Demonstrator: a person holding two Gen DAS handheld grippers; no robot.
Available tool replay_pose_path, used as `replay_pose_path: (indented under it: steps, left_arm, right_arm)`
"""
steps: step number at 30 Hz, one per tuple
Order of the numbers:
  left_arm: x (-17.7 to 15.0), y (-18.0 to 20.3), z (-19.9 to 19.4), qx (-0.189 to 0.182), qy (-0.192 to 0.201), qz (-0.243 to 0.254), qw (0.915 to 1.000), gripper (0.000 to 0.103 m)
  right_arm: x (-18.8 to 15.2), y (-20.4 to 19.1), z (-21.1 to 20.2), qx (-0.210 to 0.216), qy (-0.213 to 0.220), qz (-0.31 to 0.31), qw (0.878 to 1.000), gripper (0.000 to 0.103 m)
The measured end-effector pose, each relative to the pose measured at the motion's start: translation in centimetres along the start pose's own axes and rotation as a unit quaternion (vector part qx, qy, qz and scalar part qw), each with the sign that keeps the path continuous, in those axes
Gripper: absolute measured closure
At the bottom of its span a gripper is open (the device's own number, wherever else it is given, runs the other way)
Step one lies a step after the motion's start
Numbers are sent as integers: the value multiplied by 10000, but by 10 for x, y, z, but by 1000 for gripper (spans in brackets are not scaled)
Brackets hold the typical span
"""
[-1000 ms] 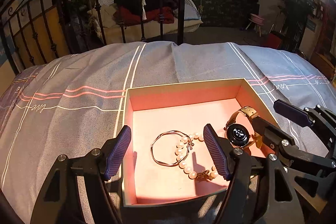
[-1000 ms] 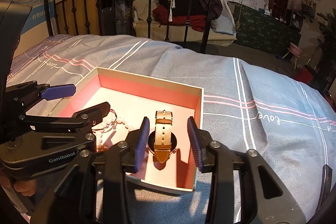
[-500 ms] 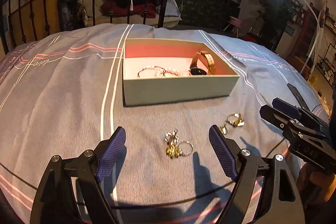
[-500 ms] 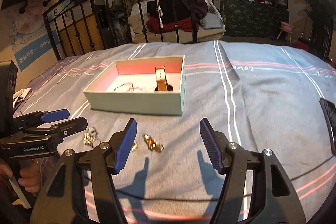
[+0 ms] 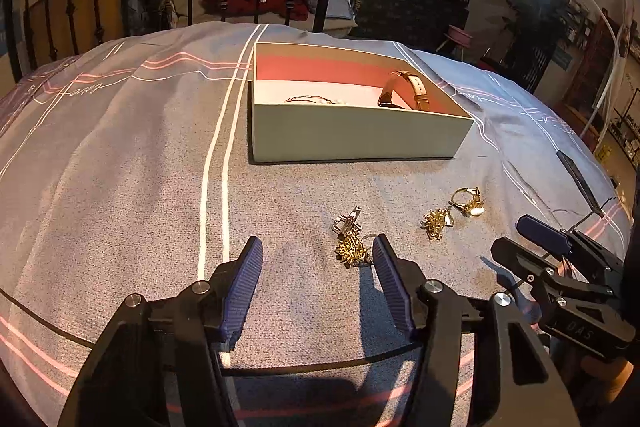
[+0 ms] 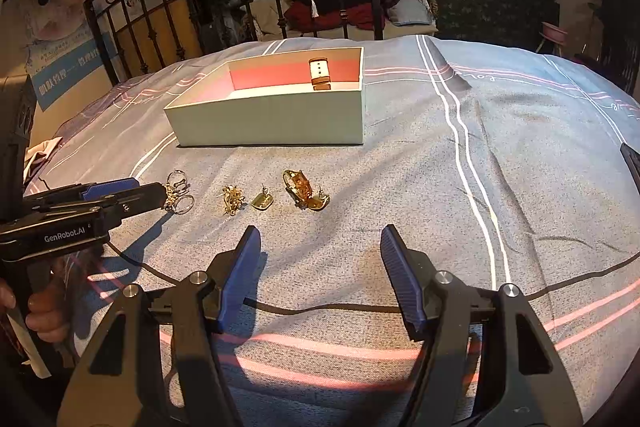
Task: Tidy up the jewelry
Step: 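Grasp the gold brooch with the left tool while the right tool grasps a gold earring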
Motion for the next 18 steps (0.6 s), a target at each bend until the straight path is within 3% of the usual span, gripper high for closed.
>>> replay_pose_path:
  steps: [3, 5, 6, 7, 18]
  left_arm:
    - [0, 7, 2, -26, 5, 130, 9999, 55]
    - [1, 10, 5, -35, 13, 192, 9998, 64]
    - [1, 12, 6, -55, -1, 218, 9997, 79]
    - [1, 13, 7, -130, -12, 220, 9997, 87]
    - [-1, 7, -4, -241, 201, 84, 9995, 87]
  right_arm:
    - [0, -1, 2, 5, -21, -34, 10000, 38]
    - [-1, -3, 3, 4, -25, -95, 10000, 35]
    - [-1, -4, 3, -9, -30, -134, 9999, 34]
    - [-2, -5, 3, -22, -33, -167, 9999, 34]
    - [2, -5, 7, 63, -56, -155, 9998, 33]
Point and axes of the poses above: each gripper's, at about its wrist camera, not at the fingertips, and z roughly the way its jaws point, y to its right, x to its top, the point moved 9 cm from there along z, roughly the way its jaws point, and after that the axes turned 6 degrees about z, right-handed, at the moved point
